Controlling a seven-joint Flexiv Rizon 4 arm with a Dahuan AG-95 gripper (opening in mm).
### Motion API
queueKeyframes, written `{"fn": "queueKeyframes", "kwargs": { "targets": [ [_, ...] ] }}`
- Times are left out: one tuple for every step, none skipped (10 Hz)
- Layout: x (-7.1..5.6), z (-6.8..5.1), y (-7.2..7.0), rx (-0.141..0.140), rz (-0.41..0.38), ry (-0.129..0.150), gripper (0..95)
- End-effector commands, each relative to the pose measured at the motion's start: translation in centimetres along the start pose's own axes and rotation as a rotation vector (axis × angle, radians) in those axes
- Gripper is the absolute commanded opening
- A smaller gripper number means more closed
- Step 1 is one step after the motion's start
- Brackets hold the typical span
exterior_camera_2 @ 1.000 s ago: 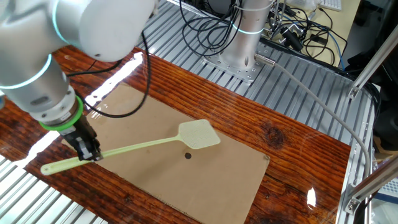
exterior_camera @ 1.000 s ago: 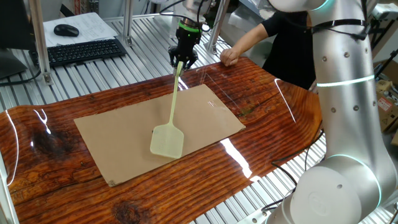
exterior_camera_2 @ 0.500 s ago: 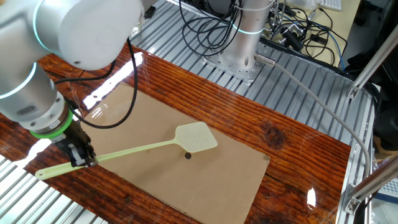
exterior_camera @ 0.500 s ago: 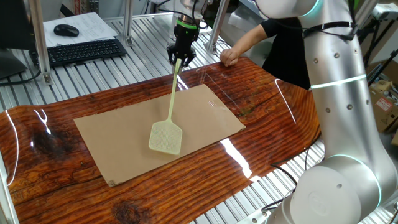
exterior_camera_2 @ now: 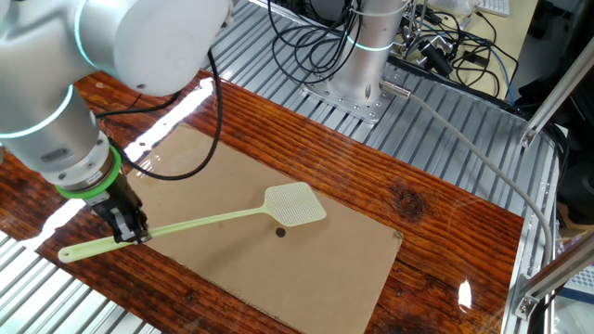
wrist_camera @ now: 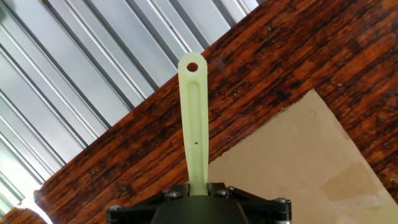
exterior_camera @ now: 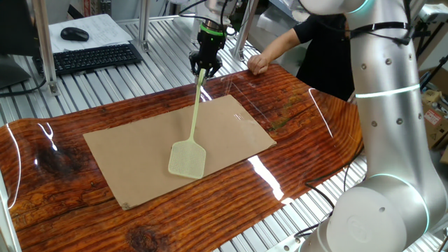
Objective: Swat with a flyswatter
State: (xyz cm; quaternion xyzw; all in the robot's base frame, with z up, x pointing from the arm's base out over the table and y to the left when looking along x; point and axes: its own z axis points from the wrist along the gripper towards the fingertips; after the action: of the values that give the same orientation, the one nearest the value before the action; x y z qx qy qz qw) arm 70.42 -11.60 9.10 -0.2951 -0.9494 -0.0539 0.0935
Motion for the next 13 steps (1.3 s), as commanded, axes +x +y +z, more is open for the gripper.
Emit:
{"fn": "queueKeyframes", "kwargs": {
  "targets": [
    [-0.1,-0.03,0.02,0.001,0.0,0.001,0.0],
    [-0.1,-0.03,0.02,0.001,0.0,0.0,0.0],
    [-0.1,-0.03,0.02,0.001,0.0,0.0,0.0],
    [-0.1,-0.03,0.02,0.002,0.0,0.002,0.0],
    [-0.1,-0.03,0.02,0.004,0.0,0.008,0.0],
    [-0.09,-0.02,0.02,0.006,-0.001,0.012,0.0],
    [-0.08,-0.01,0.02,0.006,0.0,0.013,0.0],
    [-0.08,-0.01,0.02,0.007,0.002,0.015,0.0],
    [-0.08,0.0,0.02,0.007,0.005,0.015,0.0],
    [-0.08,0.0,0.01,0.009,0.005,0.013,0.0],
    [-0.08,0.0,0.01,0.007,0.015,0.014,0.0],
    [-0.09,0.01,-0.02,0.006,0.023,0.015,0.0],
    [-0.1,0.03,-0.06,0.007,0.032,0.015,0.0]
  ]
}}
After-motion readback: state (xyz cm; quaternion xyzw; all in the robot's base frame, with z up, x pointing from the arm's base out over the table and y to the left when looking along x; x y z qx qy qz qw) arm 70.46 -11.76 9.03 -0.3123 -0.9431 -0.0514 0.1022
